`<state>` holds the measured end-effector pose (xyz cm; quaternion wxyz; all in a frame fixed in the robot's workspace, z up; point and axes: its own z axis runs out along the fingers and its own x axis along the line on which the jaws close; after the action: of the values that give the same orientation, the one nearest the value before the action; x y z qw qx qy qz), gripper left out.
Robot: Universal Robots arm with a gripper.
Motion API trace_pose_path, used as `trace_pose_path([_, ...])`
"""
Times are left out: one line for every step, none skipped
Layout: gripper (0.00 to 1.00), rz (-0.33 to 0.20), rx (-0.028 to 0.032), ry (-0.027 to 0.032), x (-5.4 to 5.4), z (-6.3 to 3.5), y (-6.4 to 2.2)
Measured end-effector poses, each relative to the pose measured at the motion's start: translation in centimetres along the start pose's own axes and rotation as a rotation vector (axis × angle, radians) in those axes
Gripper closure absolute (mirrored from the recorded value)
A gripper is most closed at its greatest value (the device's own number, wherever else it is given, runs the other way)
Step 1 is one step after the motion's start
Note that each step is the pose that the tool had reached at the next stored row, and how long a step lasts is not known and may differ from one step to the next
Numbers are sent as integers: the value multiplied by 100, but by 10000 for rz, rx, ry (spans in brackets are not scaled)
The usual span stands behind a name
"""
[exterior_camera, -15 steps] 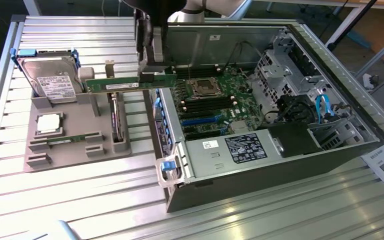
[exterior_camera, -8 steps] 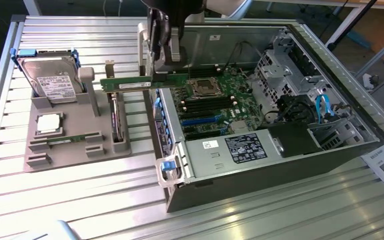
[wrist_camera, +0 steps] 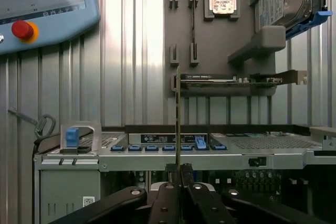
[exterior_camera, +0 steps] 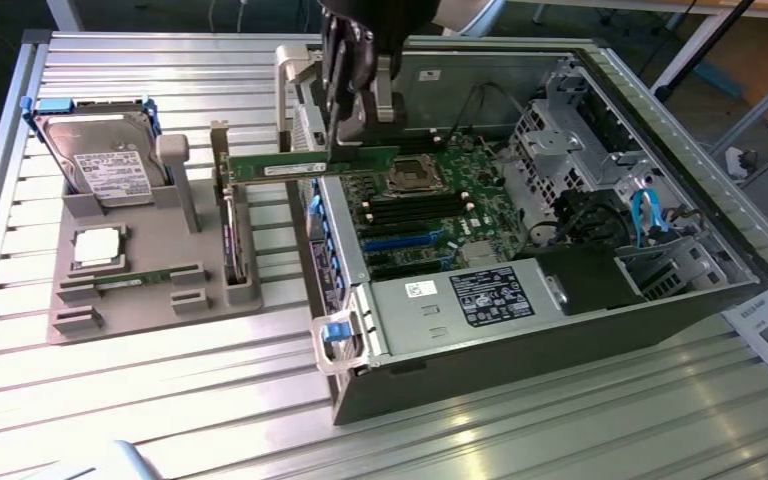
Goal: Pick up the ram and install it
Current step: 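Pick up the ram and move it above insertion slot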
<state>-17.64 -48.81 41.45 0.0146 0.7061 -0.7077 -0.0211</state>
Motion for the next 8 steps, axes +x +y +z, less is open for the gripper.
trace_pose_path([88,0,-1,0,1,-1,-22])
trace_pose_path([88,0,-2,0,1,-3,-54])
trace_pose_path([88,-1,-2,0,2,-4,-74])
trace_pose_path([88,-1,-3,0,2,-6,-108])
trace_pose_path([88,-1,-4,1,3,-7,-138])
trace_pose_path([88,0,-4,0,3,-8,-158])
trace_pose_path([88,-1,-5,0,3,-10,-196])
trace_pose_path([88,0,-6,0,4,-12,-223])
